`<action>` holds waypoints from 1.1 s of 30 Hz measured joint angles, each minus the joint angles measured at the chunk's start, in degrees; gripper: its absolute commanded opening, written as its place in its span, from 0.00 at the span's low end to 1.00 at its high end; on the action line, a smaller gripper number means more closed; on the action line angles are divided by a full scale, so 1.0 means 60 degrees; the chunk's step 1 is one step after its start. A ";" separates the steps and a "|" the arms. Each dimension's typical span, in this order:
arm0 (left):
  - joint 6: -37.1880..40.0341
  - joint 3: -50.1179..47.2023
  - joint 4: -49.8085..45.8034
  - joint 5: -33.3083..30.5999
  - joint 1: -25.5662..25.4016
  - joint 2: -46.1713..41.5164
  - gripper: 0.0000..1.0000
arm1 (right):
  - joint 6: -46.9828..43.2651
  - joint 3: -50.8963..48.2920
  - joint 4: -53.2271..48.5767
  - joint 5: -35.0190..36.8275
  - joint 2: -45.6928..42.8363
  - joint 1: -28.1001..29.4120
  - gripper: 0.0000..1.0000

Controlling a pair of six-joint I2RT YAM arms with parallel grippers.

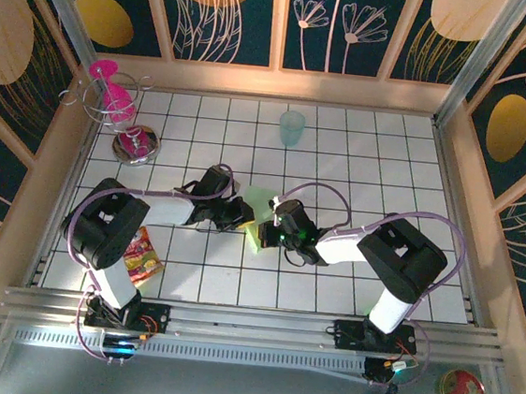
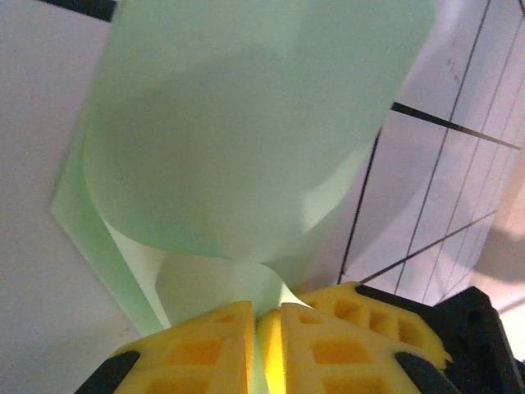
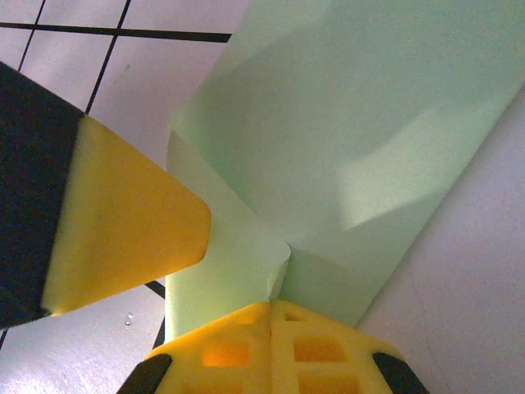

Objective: Fold a paper plane with a square sheet of paper (pick it up from the middle)
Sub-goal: Third fold the triangle at the center of the table.

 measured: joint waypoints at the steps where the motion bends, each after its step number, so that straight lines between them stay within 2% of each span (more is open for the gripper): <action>1: 0.0000 0.0000 -0.0022 -0.0011 0.0000 0.0000 0.16 | 0.0000 0.0004 -0.0011 0.0000 0.0000 0.0000 0.00; 33: 0.0000 -0.0106 -0.0062 -0.0310 0.0000 0.0178 0.15 | 0.0000 0.0018 -0.0033 0.0004 0.0000 0.0000 0.00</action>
